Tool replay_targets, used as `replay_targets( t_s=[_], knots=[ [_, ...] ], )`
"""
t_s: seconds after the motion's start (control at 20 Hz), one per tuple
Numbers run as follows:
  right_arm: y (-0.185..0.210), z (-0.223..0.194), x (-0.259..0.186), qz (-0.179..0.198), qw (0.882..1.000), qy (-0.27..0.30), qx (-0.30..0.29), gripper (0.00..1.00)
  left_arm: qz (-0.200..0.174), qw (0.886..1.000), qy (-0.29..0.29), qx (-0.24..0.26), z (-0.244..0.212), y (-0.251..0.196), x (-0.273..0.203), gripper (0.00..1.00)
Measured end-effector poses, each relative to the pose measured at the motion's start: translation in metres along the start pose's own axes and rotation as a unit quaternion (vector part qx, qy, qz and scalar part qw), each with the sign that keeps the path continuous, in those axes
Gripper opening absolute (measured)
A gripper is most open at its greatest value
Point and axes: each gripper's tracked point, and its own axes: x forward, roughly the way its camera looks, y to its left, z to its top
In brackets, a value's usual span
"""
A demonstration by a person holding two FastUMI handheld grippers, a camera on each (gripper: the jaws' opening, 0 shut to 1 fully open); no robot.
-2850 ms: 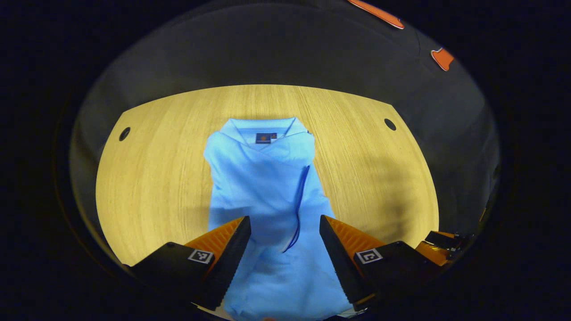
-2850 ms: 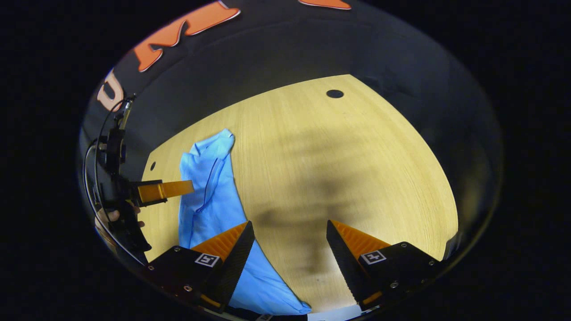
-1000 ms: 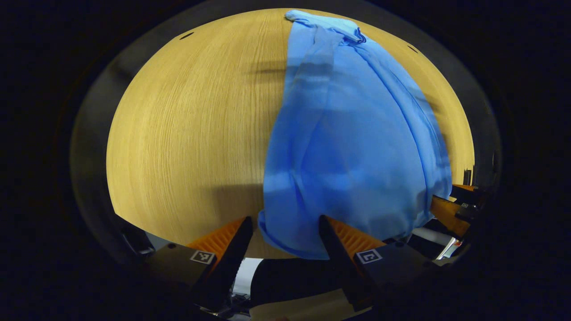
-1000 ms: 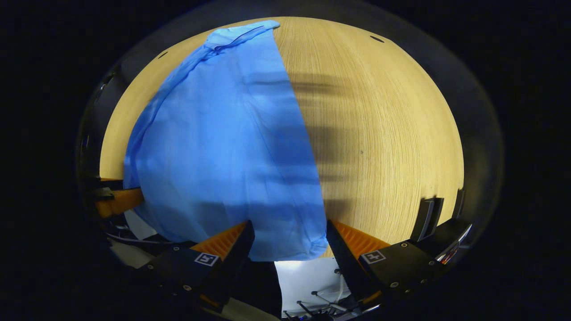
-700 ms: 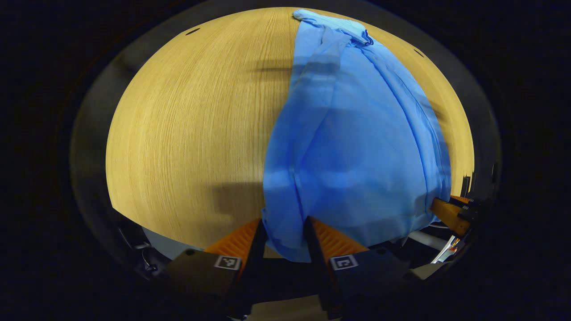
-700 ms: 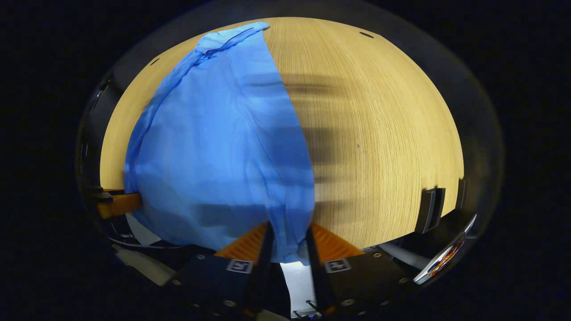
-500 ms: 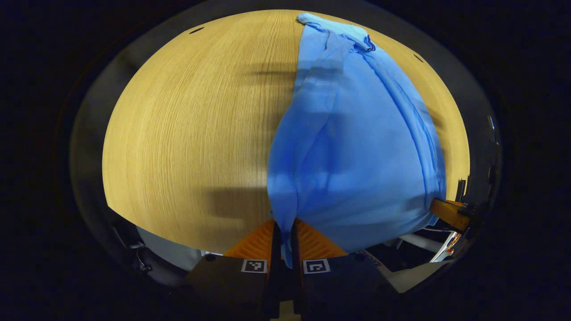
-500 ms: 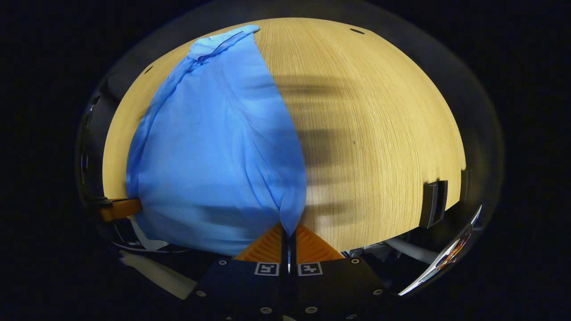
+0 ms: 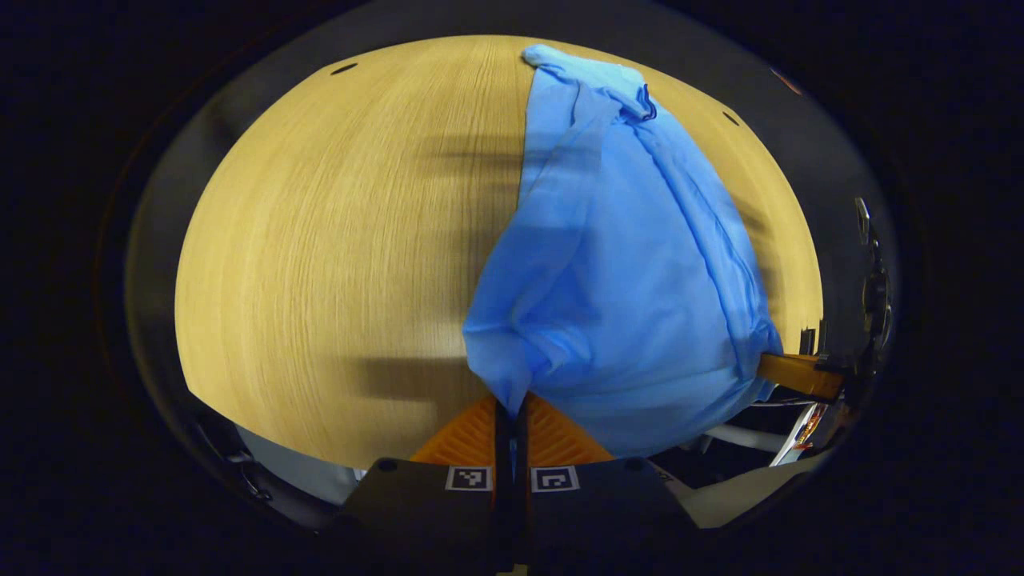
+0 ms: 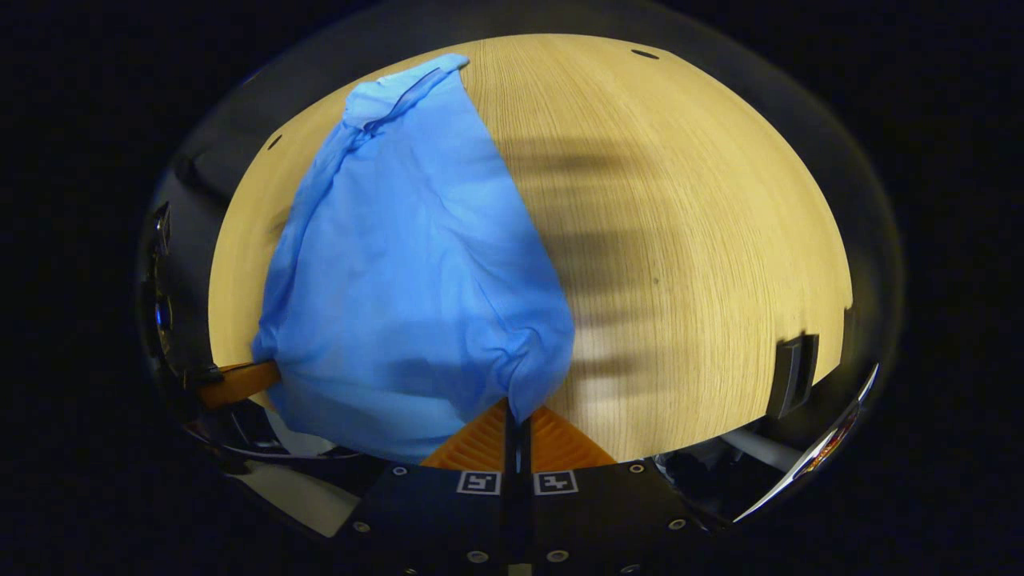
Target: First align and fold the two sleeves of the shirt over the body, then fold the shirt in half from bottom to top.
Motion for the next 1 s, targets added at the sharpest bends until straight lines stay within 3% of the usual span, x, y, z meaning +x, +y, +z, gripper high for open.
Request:
replay_targets(
  t_s=[0.65, 1.0],
  knots=[
    [0.012, 0.216, -0.021, -0.013, 0.989, -0.149, -0.022, 0.01, 0.020, 0.990, -0.141, 0.025, 0.220, 0.019, -0.003, 0.04],
    [0.012, 0.303, -0.021, -0.017, 0.983, -0.181, -0.011, 0.01, 0.013, 0.984, -0.176, -0.001, 0.326, 0.021, 0.008, 0.04]
  ],
)
